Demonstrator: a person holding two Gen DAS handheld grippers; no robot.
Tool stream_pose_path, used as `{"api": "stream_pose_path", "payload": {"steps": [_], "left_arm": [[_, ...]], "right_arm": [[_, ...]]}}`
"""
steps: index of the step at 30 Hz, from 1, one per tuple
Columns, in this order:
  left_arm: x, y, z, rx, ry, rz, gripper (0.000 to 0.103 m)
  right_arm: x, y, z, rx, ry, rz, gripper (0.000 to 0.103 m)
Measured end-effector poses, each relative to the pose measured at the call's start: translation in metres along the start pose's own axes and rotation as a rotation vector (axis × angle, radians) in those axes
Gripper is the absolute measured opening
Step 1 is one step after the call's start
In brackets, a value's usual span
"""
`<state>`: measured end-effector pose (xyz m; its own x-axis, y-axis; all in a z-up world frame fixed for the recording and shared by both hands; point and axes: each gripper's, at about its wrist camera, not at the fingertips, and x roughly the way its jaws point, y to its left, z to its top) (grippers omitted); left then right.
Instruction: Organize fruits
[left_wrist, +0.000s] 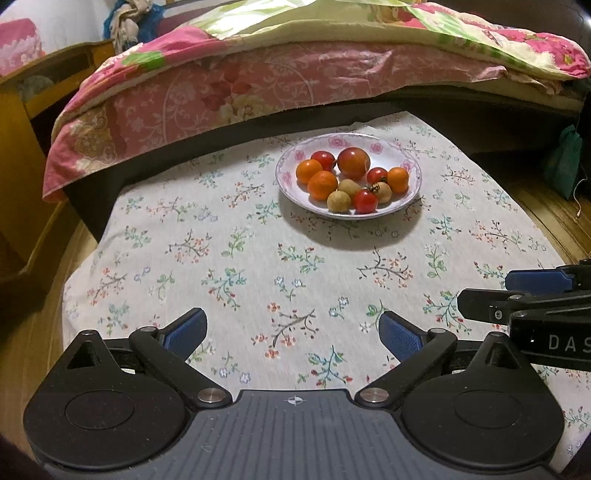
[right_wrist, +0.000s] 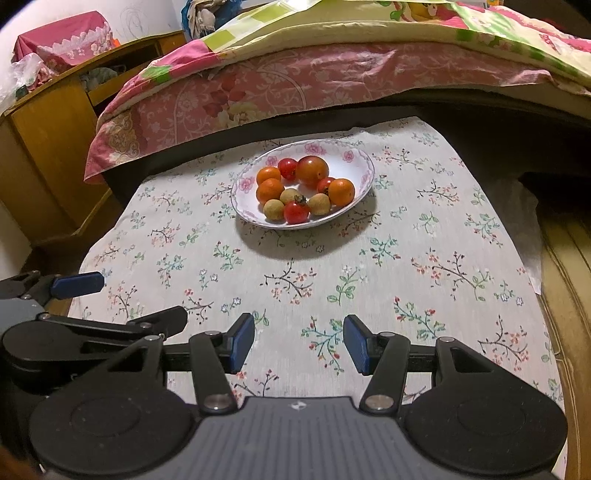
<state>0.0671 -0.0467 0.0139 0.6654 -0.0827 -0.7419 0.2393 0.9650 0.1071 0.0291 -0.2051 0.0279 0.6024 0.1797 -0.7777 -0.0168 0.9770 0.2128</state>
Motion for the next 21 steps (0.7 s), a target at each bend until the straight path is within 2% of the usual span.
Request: {"api": "stream_pose_path", "payload": {"steps": [10,21], "left_arm": [[-0.001,0.007,-0.012,-0.084,0.055,-0.021,0.102],[-0.006,0.008,-0.020,-0.112,0.061,-0.014,0.102]], "right_arm": [[-0.005,0.004,-0.010,-0.001,0.008,-0.001,0.052],[-0.009,0.010,-0.021,-0.010,0.020,0.007,0.052]]}}
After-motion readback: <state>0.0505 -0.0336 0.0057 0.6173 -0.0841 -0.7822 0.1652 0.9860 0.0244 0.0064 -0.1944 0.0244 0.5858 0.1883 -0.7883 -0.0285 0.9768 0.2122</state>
